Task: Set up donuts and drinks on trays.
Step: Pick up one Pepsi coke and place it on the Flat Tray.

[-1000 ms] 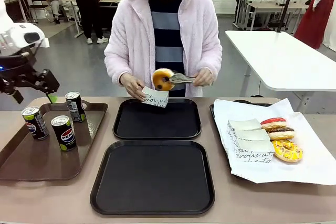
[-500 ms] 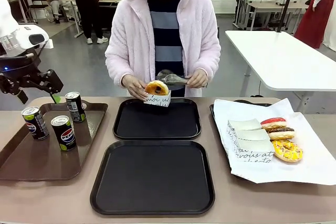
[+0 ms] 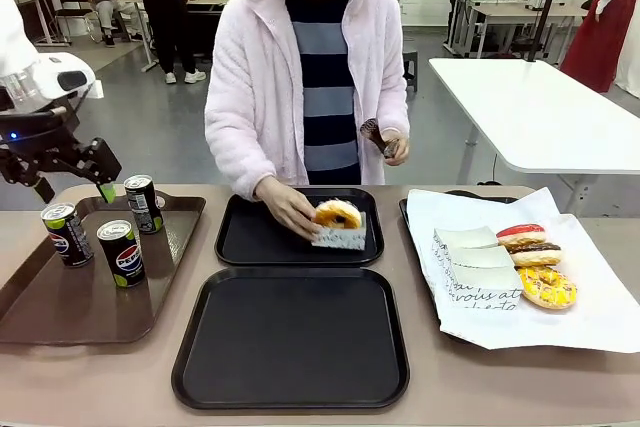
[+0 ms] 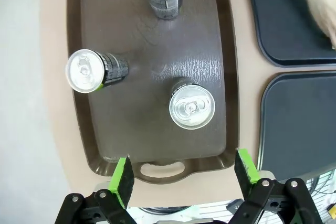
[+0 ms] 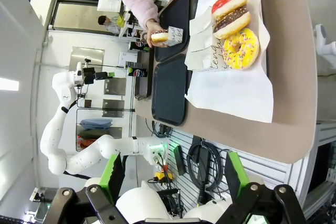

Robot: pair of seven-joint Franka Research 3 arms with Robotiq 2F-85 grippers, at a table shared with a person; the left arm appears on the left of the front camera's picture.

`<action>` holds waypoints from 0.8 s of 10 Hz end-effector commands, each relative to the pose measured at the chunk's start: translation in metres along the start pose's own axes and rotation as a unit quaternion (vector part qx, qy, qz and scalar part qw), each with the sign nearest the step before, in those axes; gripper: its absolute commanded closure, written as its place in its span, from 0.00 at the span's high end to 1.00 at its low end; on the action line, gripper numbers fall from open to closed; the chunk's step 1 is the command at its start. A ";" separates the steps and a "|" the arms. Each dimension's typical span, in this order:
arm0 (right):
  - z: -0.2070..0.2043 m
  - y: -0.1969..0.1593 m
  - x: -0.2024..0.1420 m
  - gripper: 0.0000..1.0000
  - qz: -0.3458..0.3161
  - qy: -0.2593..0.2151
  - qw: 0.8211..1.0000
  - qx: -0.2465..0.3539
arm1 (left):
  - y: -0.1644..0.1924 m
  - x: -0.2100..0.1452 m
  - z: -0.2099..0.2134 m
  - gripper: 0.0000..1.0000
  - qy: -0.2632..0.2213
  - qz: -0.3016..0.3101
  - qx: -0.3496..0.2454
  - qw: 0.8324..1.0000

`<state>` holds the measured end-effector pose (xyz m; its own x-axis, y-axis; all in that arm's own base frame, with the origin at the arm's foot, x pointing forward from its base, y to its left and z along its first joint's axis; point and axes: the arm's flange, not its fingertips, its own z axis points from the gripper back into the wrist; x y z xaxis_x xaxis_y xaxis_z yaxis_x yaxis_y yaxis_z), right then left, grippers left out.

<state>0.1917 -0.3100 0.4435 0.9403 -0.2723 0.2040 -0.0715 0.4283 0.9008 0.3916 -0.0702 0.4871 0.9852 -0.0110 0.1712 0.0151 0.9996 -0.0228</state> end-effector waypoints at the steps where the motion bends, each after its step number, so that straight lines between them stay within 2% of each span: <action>1: 0.001 0.000 -0.001 1.00 0.001 -0.002 1.000 0.005 | -0.011 0.012 -0.030 1.00 0.025 0.012 0.019 0.999; 5: 0.001 0.000 -0.001 1.00 0.001 -0.002 1.000 0.005 | -0.030 0.032 -0.054 1.00 0.035 0.049 0.036 0.998; 8: 0.001 0.000 -0.001 1.00 0.001 -0.002 1.000 0.005 | -0.032 0.043 -0.076 1.00 0.053 0.063 0.047 0.996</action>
<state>0.1918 -0.3099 0.4435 0.9404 -0.2721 0.2040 -0.0714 0.4284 0.9008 0.4382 -0.0997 0.4246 0.9937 0.0938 0.0609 -0.0955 0.9951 0.0266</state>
